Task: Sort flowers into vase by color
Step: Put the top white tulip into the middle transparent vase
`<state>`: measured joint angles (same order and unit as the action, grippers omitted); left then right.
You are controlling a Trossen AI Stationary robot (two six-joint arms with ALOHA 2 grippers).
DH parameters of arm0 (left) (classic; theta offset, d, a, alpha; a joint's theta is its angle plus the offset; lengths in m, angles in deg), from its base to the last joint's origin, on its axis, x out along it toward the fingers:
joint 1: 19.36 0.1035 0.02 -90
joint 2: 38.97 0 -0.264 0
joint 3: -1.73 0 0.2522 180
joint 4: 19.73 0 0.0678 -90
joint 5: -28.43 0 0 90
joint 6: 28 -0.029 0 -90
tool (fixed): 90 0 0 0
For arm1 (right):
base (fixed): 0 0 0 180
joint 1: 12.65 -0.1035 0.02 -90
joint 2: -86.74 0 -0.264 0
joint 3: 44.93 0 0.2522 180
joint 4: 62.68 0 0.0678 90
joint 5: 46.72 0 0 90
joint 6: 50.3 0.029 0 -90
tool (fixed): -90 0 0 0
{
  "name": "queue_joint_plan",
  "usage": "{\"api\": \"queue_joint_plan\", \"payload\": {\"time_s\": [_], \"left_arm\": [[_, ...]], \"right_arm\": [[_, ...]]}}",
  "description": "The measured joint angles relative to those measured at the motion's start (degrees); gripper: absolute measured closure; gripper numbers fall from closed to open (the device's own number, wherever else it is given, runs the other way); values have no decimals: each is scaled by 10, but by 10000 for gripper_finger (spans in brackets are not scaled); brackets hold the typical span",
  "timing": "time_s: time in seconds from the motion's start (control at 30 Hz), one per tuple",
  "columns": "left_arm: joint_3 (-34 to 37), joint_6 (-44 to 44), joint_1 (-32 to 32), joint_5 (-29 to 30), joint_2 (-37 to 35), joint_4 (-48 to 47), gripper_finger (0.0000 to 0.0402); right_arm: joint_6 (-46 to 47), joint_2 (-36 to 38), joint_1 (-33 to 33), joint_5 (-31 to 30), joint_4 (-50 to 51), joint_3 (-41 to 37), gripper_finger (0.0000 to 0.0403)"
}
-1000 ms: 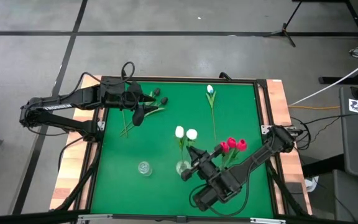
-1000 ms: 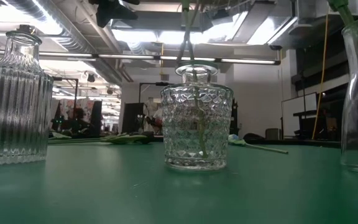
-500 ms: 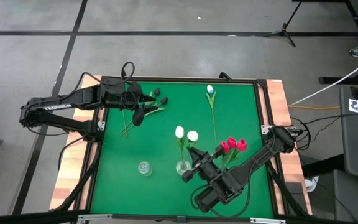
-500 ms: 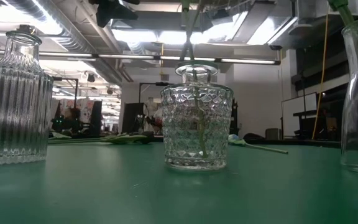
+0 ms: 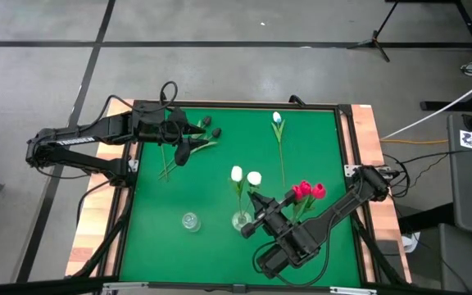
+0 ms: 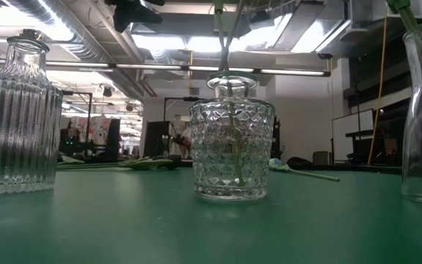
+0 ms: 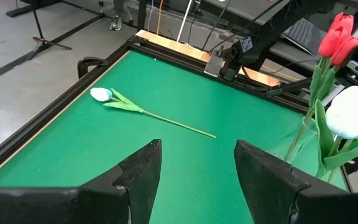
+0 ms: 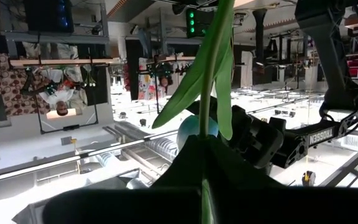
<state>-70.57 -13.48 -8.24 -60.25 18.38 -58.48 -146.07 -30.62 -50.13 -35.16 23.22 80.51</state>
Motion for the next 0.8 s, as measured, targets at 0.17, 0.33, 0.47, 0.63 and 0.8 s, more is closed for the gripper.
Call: {"api": "queue_joint_plan", "payload": {"time_s": [0.17, 0.33, 0.47, 0.63, 0.8], "left_arm": [[0, 1, 0, 0, 0, 0, 202], [0, 1, 0, 0, 0, 0, 202], [0, 1, 0, 0, 0, 0, 202], [0, 1, 0, 0, 0, 0, 202], [0, 1, 0, 0, 0, 0, 202]], "right_arm": [[0, 0, 0, -1, 0, 0, 402], [4, 0, 0, -5, 5, 0, 402], [15, 0, 5, -8, 20, 0, 402], [15, 0, 12, -6, 19, 0, 402], [14, 1, 12, 6, 18, 0, 402]]}}
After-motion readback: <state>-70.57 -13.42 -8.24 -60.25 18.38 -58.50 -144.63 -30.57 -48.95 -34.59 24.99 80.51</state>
